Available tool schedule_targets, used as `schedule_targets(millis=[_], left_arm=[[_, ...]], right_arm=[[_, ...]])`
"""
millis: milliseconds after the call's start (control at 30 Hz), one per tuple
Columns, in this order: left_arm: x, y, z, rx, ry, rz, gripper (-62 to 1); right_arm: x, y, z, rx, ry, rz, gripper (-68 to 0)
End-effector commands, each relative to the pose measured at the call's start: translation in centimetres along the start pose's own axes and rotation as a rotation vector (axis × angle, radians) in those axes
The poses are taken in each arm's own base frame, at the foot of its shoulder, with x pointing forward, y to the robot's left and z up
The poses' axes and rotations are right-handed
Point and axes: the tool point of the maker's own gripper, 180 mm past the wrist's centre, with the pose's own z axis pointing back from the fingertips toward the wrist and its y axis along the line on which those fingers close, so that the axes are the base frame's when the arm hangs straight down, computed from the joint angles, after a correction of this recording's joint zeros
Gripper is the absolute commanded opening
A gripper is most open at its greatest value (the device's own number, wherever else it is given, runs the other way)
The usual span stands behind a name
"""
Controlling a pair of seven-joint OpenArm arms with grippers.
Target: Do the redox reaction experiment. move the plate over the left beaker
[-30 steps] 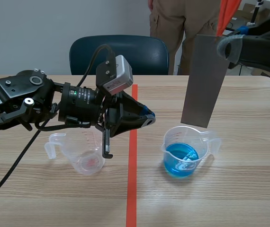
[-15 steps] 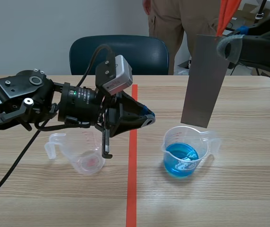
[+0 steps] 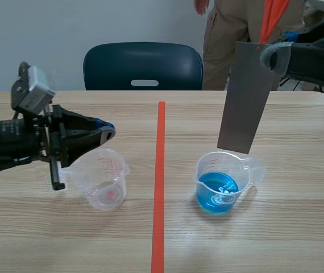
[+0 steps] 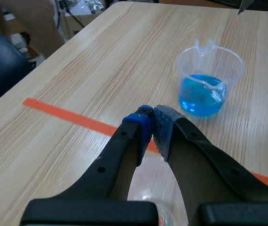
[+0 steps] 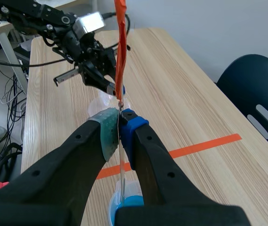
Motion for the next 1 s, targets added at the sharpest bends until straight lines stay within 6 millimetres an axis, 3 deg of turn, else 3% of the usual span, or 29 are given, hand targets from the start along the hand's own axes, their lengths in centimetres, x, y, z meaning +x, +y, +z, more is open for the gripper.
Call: schedule_targets(millis=[0, 267, 467, 600, 733, 967], left_arm=[[0.9, -0.4, 1.1, 0.008, -0.047, 0.012, -58.3], [-0.5, -0.9, 6.8, 0.146, -0.093, 0.101, -58.3], [-0.9, -2.5, 10.1, 0.232, -0.17, 0.179, -58.4], [-1.6, -2.8, 11.8, 0.35, -0.187, 0.15, -58.3], [-2.3, -3.6, 12.1, 0.414, -0.181, 0.1, -58.3], [-4.3, -7.0, 11.0, 0.465, -0.162, 0.113, -58.3]], right_arm=[[1.5, -0.2, -0.1, 0.002, -0.042, 0.019, -66.9], [1.9, -0.8, -0.5, -0.003, -0.03, 0.055, -66.9], [2.9, -1.5, -1.0, -0.014, -0.038, 0.08, -66.9], [2.4, -1.7, -1.9, -0.012, -0.013, 0.091, -66.9], [2.2, -1.7, -2.9, -0.007, -0.005, 0.095, -66.9], [3.0, -2.0, -4.5, -0.003, -0.019, 0.082, -66.9]])
